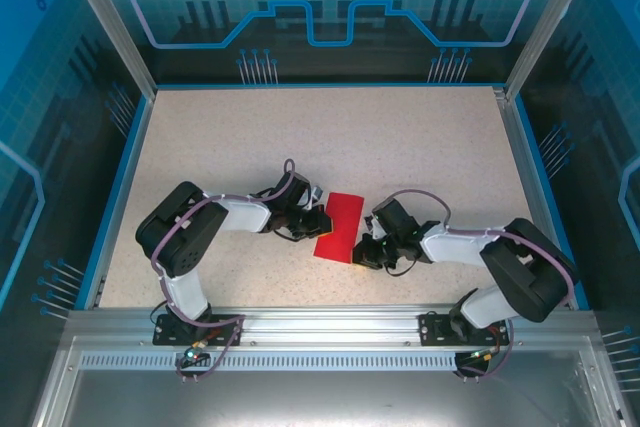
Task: Fold a paper plane with a square sheet of paper (pick it up from the middle)
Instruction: Fold the triangle a second time at the center of the table.
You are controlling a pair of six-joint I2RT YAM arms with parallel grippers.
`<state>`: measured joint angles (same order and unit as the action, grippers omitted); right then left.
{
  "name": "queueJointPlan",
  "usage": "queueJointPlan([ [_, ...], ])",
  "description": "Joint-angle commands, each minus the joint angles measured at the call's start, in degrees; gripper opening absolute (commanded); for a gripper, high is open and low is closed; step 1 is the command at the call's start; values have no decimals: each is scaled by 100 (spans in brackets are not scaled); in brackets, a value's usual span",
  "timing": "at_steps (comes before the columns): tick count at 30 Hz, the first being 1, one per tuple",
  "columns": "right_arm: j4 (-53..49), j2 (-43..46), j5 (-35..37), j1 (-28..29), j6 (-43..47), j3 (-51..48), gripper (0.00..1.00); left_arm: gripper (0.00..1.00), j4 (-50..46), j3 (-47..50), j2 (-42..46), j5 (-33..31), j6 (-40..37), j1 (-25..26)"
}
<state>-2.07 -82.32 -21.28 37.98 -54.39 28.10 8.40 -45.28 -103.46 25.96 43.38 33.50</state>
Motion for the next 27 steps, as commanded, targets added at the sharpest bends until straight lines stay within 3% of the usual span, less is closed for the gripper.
queueJointPlan([
  [1, -461, 395, 215, 31, 43, 294, 9, 5, -377, 31, -201, -251, -99, 14],
  [5, -208, 312, 179, 31, -42, 672, 11, 5, -363, 34, -201, -241, -89, 16],
  [13, 669, -875, 139, 52, -411, 1161, 8, 5, -356, 36, -160, -240, -75, 17],
  [27, 1051, -1456, 25, 109, -517, 1349, 9, 5, -335, 52, -183, -223, -63, 16],
])
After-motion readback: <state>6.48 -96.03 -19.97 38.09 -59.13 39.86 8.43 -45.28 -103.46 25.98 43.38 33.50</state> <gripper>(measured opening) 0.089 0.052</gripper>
